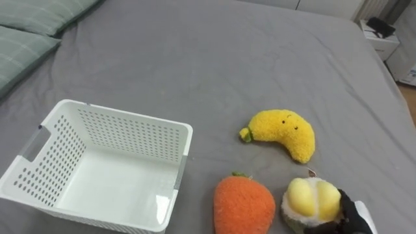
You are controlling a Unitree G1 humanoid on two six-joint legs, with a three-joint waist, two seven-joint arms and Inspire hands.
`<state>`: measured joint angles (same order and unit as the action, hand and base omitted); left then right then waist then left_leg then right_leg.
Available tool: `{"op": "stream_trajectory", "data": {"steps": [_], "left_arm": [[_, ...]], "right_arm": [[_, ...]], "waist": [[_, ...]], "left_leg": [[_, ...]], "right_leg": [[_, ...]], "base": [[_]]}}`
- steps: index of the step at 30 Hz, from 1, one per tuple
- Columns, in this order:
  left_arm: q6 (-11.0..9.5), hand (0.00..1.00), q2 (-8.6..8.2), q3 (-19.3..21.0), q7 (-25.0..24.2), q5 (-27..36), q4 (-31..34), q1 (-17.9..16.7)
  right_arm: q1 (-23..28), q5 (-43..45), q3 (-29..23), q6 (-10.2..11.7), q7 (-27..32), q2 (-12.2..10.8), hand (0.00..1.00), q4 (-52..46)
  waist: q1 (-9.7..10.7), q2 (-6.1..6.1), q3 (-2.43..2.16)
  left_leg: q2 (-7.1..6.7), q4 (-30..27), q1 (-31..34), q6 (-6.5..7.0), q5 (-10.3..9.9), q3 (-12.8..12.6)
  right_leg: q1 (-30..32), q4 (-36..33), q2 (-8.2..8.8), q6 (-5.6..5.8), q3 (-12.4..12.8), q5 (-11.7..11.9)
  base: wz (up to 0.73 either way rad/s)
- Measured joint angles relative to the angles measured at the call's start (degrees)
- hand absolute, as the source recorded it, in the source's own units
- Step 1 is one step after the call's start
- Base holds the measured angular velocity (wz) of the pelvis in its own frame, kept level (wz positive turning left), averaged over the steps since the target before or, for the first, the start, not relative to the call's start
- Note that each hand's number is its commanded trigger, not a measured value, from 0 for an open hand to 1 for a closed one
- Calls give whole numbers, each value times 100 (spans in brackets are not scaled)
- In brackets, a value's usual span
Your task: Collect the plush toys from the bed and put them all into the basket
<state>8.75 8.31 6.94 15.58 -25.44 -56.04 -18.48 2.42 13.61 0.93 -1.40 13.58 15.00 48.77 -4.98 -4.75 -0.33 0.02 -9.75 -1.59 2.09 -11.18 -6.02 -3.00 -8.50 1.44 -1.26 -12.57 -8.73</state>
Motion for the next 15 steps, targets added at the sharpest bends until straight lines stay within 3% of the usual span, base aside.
{"op": "stream_trajectory", "data": {"steps": [15], "left_arm": [[1, 0, 21, 0, -80, -11, 33, 0]], "right_arm": [[-20, 292, 22, -115, -292, 57, 100, 127]], "waist": [[-50, -32, 4]], "left_leg": [[-7, 12, 11, 0, 0, 12]], "right_leg": [[-6, 57, 0, 3, -11, -2]], "base": [[0]]}}
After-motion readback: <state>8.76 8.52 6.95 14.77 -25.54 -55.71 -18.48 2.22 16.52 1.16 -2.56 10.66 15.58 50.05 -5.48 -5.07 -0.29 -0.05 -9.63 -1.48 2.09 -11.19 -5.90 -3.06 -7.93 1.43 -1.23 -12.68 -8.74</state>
